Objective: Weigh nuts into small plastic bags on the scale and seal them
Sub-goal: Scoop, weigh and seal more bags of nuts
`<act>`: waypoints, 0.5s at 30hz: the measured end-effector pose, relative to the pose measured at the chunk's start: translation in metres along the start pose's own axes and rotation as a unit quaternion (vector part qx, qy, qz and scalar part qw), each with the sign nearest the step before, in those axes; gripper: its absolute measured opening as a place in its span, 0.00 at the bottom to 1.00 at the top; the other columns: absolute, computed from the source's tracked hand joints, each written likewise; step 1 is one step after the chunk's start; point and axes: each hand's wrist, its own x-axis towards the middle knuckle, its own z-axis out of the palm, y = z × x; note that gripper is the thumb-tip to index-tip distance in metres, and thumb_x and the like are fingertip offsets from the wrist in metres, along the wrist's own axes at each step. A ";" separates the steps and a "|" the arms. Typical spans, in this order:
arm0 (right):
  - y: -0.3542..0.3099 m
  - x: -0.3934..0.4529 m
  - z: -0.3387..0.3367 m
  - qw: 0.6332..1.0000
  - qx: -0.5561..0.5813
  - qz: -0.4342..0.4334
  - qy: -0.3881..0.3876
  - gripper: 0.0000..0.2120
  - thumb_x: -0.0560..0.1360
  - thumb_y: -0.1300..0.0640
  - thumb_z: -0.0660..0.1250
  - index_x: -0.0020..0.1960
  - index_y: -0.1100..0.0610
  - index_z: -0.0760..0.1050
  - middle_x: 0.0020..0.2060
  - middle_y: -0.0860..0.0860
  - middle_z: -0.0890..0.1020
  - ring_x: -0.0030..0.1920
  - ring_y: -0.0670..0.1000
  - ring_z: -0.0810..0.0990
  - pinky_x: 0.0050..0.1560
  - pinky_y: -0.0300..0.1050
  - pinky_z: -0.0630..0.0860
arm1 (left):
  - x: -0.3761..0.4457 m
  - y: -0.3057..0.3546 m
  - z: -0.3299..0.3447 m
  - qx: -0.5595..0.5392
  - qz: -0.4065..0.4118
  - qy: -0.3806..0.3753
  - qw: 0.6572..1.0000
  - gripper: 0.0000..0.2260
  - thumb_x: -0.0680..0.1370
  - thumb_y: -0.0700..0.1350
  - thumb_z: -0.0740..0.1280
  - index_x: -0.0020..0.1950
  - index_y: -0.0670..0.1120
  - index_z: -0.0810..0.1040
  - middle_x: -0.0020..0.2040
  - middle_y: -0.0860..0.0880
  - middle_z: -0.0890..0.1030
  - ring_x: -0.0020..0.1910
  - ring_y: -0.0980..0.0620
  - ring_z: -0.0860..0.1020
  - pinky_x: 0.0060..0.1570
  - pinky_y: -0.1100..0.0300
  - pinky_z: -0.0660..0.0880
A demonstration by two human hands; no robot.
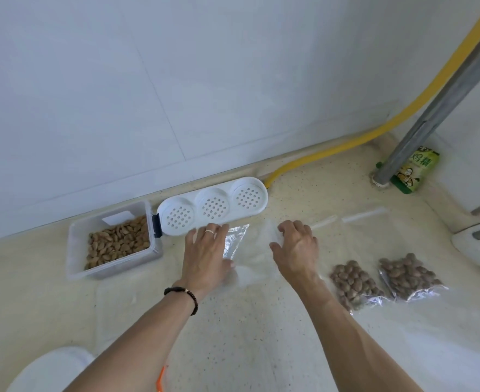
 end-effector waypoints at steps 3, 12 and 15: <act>0.005 0.000 -0.004 0.998 0.025 0.005 0.049 0.08 0.72 0.64 0.70 0.51 0.61 0.79 0.48 0.57 0.80 0.50 0.59 0.77 0.48 0.51 0.74 | 0.005 0.003 -0.001 0.005 0.011 0.041 0.999 0.33 0.63 0.45 0.78 0.66 0.47 0.71 0.53 0.48 0.77 0.54 0.46 0.76 0.61 0.48 0.66; -0.008 -0.013 -0.026 0.972 0.195 0.074 0.111 0.11 0.78 0.54 0.67 0.57 0.60 0.76 0.50 0.53 0.80 0.47 0.53 0.78 0.50 0.51 0.76 | 0.009 -0.005 -0.038 -0.225 0.061 0.064 0.970 0.10 0.77 0.35 0.65 0.55 0.46 0.80 0.48 0.51 0.80 0.46 0.52 0.79 0.48 0.57 0.70; -0.028 -0.021 -0.039 0.959 0.249 0.094 0.092 0.21 0.76 0.49 0.68 0.65 0.57 0.71 0.53 0.51 0.78 0.52 0.51 0.78 0.52 0.48 0.75 | 0.003 -0.018 -0.061 -0.332 0.029 0.009 0.943 0.08 0.78 0.38 0.67 0.53 0.49 0.81 0.47 0.56 0.81 0.45 0.64 0.77 0.48 0.68 0.74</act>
